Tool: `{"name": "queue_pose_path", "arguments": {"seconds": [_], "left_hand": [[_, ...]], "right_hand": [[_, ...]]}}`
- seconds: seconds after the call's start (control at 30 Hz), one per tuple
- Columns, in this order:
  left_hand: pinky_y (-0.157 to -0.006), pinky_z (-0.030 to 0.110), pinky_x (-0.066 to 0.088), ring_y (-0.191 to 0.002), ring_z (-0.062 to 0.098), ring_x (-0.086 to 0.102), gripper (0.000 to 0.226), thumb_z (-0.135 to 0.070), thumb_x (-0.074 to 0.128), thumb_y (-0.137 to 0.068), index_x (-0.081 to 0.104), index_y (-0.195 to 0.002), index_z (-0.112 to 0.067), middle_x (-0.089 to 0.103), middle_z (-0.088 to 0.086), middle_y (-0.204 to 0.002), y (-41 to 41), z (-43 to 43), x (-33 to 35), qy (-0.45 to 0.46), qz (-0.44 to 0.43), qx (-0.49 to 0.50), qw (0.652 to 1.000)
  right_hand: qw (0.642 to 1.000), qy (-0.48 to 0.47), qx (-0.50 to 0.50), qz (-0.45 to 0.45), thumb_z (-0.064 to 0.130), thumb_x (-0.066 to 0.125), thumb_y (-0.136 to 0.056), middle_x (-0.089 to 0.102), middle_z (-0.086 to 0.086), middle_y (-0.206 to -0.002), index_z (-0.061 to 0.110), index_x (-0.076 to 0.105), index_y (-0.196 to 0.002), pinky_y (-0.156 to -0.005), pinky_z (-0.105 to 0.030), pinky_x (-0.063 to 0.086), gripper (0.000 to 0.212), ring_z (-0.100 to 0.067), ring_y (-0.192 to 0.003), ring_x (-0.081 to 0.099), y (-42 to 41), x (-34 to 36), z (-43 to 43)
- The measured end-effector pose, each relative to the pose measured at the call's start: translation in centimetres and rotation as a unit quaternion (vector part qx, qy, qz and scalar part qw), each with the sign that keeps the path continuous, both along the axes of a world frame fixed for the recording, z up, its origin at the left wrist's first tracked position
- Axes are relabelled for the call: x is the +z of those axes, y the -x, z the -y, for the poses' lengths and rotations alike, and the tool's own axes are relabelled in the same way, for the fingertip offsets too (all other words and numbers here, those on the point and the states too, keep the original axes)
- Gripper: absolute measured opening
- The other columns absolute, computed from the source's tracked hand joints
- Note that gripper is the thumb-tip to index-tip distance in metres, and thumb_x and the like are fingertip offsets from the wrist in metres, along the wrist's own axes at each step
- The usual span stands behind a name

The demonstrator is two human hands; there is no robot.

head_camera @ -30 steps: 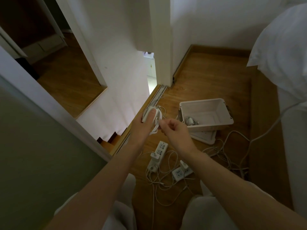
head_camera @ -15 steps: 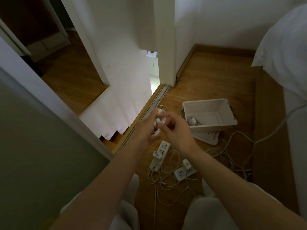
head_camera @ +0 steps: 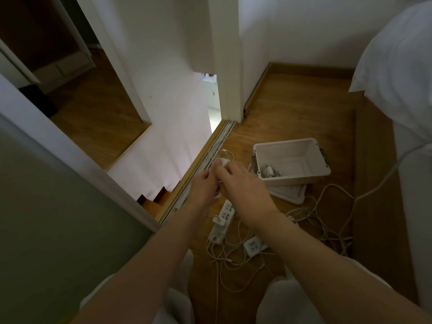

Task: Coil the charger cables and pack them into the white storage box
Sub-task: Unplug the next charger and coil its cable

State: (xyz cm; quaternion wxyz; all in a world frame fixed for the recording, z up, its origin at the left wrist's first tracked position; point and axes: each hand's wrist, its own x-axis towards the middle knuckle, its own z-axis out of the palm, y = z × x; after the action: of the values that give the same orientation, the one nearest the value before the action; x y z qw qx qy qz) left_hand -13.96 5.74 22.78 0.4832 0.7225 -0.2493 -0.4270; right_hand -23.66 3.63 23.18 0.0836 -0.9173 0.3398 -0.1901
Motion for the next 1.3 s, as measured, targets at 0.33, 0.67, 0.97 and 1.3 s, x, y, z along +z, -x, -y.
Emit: {"name": "queue_pose_path", "arguments": {"seconds": [0.33,0.67,0.97,1.3], "left_hand": [[-0.067,0.022,0.052,-0.084,0.010,0.064,0.033,-0.045,0.052,-0.090,0.063,-0.105,-0.019,0.067,-0.002,-0.091,1.1,0.7,1.5,0.068,-0.099,0.020,0.993],[-0.075,0.021,0.051,-0.097,0.007,0.059,0.044,-0.032,0.070,-0.079,0.058,-0.121,-0.023,0.060,-0.009,-0.105,0.5,2.3,0.7,0.097,0.090,-0.042,0.990],[-0.061,0.007,0.042,-0.092,0.006,0.055,0.056,-0.038,0.076,-0.072,0.052,-0.121,-0.023,0.052,-0.014,-0.104,-0.7,2.9,-1.3,0.103,0.287,-0.088,0.948],[-0.071,0.027,0.058,-0.091,0.007,0.062,0.050,-0.035,0.076,-0.071,0.053,-0.115,-0.031,0.059,-0.011,-0.108,-2.1,6.9,-7.8,0.027,0.154,-0.218,0.963]], "right_hand": [[0.908,-0.211,-0.106,0.347,0.010,0.056,-0.091,0.056,0.002,-0.099,0.018,0.049,-0.088,-0.062,-0.017,0.052,0.011,-0.007,-0.079,0.060,1.3,0.9,1.4],[0.624,-0.558,-0.275,0.473,0.011,0.055,-0.092,0.062,-0.017,-0.106,0.005,0.052,-0.105,-0.084,-0.043,0.056,0.015,-0.030,-0.096,0.065,0.7,-0.5,4.7],[0.598,-0.662,-0.230,0.388,-0.002,0.045,-0.094,0.062,-0.015,-0.109,0.003,0.053,-0.120,-0.072,-0.033,0.057,0.027,-0.024,-0.091,0.064,0.0,-3.0,6.1],[0.596,-0.753,-0.056,0.272,0.018,0.043,-0.098,0.061,-0.014,-0.123,0.009,0.050,-0.129,-0.099,-0.037,0.048,0.034,-0.025,-0.112,0.060,3.9,-11.1,10.3]]}}
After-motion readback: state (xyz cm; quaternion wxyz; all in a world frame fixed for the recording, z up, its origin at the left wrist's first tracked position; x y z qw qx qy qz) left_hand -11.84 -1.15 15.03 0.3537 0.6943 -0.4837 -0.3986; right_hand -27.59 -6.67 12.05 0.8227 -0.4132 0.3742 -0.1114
